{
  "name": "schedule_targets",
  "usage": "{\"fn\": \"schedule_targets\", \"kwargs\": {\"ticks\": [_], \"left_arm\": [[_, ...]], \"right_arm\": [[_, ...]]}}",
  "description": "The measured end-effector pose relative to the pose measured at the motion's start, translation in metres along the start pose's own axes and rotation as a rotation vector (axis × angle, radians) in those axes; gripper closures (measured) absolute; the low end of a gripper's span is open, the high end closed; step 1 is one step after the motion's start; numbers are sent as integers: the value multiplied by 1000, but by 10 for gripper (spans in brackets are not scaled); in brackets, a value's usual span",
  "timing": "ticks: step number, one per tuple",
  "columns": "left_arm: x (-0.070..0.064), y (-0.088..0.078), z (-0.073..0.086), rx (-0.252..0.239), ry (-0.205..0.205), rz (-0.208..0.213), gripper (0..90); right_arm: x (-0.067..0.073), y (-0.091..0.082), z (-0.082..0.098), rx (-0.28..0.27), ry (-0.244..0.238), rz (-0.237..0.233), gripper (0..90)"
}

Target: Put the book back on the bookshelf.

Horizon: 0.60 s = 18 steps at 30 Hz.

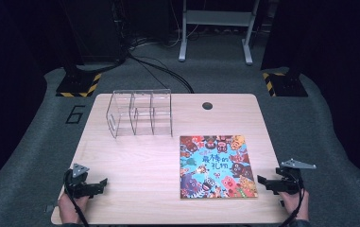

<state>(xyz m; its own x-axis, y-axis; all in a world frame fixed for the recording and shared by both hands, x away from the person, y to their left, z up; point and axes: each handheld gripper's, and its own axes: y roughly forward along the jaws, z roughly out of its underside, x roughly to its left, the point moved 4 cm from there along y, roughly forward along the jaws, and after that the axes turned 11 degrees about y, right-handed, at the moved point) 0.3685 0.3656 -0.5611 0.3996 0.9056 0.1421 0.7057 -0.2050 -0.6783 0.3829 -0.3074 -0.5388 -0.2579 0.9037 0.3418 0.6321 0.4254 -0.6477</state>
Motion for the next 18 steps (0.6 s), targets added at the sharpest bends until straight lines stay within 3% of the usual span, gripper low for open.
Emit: {"fn": "schedule_targets", "kwargs": {"ticks": [18], "left_arm": [[0,0,0,4,1,2,0]], "right_arm": [[23,26,-32,96,-34,-6,0]]}}
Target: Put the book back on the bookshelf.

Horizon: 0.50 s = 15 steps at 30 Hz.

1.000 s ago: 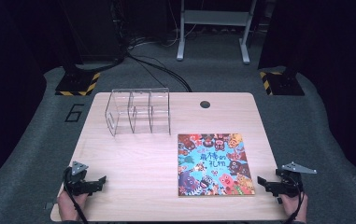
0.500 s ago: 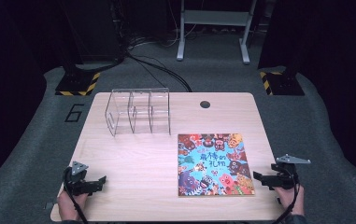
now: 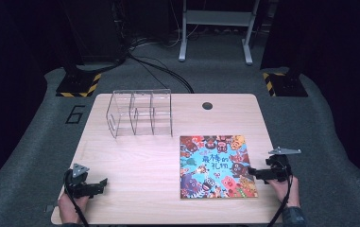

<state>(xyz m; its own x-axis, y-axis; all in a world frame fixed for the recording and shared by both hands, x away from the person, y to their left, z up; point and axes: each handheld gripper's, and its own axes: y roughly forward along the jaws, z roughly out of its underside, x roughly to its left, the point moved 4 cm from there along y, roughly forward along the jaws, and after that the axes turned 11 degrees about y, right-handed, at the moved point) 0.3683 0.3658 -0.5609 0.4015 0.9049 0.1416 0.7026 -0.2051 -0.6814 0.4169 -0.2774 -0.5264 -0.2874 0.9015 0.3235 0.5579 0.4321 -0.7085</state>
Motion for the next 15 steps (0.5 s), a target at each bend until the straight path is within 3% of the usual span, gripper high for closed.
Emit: {"fn": "schedule_targets", "kwargs": {"ticks": [6,9,15], "left_arm": [[0,0,0,-3,-1,-1,0],[0,0,0,0,-1,0,0],[0,0,0,1,0,0,0]], "right_arm": [[6,16,-11,32,-17,-1,19],[9,25,-17,44,4,-2,78],[12,40,-26,56,-3,8,195]]}}
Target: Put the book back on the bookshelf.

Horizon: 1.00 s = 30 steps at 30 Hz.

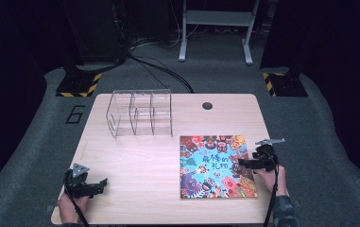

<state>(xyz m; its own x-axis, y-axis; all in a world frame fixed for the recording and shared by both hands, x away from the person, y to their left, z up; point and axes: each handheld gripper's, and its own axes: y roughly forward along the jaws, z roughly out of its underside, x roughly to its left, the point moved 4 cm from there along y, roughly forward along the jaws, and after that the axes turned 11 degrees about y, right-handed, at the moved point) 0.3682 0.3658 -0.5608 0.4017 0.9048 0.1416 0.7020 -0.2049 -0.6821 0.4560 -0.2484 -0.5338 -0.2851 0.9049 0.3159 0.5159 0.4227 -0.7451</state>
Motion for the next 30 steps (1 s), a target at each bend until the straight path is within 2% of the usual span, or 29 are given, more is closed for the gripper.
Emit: {"fn": "schedule_targets", "kwargs": {"ticks": [1,4,6,14,19,21,23,26,27,28,29,30], "left_arm": [[0,0,0,-1,0,0,0],[0,0,0,-5,-1,-2,0],[0,0,0,-4,-1,-1,0],[0,0,0,-1,0,0,0],[0,0,0,0,0,0,0],[0,0,0,0,1,0,0],[0,0,0,-4,0,-2,0],[0,0,0,-1,-1,0,0],[0,0,0,-5,-1,-2,0],[0,0,0,-5,-2,-2,0],[0,0,0,-5,-3,-3,0],[0,0,0,-5,-3,-3,0]], "right_arm": [[-1,2,-2,2,-14,-1,214],[1,5,-3,11,-6,6,249],[2,10,-4,23,-18,5,298],[3,10,-3,19,-25,16,335],[4,9,0,-4,-6,22,347],[3,9,0,-8,-19,21,349],[5,8,2,-11,8,25,358],[4,8,2,-21,-7,28,364],[6,8,3,-20,17,34,367],[6,8,3,-28,16,32,369],[7,8,4,-29,-3,25,371],[10,7,5,-20,27,26,373]]}}
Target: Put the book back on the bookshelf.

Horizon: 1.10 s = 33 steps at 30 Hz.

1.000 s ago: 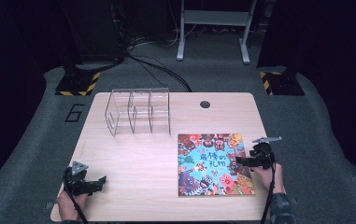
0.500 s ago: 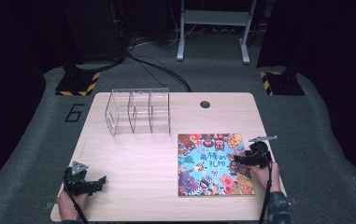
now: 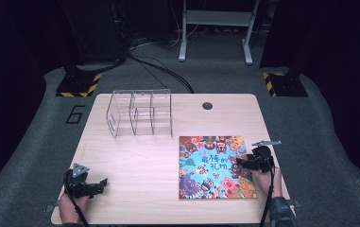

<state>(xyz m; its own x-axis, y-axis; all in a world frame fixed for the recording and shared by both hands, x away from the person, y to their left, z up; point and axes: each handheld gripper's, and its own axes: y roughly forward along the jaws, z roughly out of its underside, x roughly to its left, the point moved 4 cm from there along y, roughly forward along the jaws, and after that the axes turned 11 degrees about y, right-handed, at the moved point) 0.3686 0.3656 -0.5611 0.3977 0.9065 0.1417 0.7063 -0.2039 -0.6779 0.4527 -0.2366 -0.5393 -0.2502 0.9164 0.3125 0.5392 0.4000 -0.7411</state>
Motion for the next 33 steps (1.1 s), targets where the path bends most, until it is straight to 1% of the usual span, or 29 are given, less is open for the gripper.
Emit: {"fn": "schedule_targets", "kwargs": {"ticks": [1,4,5,6,7,8,10,11,12,14,15,16,17,18,20,23,24,25,27,30,33], "left_arm": [[0,0,0,0,0,0,0],[0,0,0,0,1,0,0],[0,0,0,0,0,0,0],[0,0,0,0,0,0,0],[0,0,0,-1,0,0,0],[0,0,0,0,0,0,0],[0,0,0,0,0,0,0],[0,0,0,0,1,0,0],[0,0,0,0,0,0,0],[0,0,0,-1,0,0,0],[0,0,0,-1,0,0,0],[0,0,0,0,0,0,0],[0,0,0,0,0,0,0],[0,0,0,0,1,0,0],[0,0,0,0,0,0,0],[0,0,0,0,0,0,0],[0,0,0,0,1,0,0],[0,0,0,0,0,0,0],[0,0,0,0,0,0,1],[0,0,0,0,0,0,0],[0,0,0,1,1,0,1]], "right_arm": [[0,0,0,-5,-15,-2,373],[6,0,3,5,-7,1,374],[7,1,3,-4,-25,-1,374],[7,1,3,-4,-25,-1,374],[11,1,5,1,-8,-5,375],[12,1,5,3,-10,-4,376],[13,2,5,-2,-35,-5,376],[15,2,6,-2,-26,-5,377],[17,2,7,9,-6,-1,376],[20,3,7,4,-15,-5,377],[20,3,7,-2,-28,-6,377],[22,3,8,4,-16,-5,377],[22,4,8,3,-27,-6,377],[24,4,9,10,-25,-6,377],[27,4,9,5,-21,-7,377],[29,5,10,5,-27,-9,377],[32,6,10,2,-29,-11,378],[33,6,11,7,-18,-9,378],[35,6,12,3,-35,-11,378],[39,7,13,6,-43,-16,379],[42,8,13,8,-38,-19,379]]}}
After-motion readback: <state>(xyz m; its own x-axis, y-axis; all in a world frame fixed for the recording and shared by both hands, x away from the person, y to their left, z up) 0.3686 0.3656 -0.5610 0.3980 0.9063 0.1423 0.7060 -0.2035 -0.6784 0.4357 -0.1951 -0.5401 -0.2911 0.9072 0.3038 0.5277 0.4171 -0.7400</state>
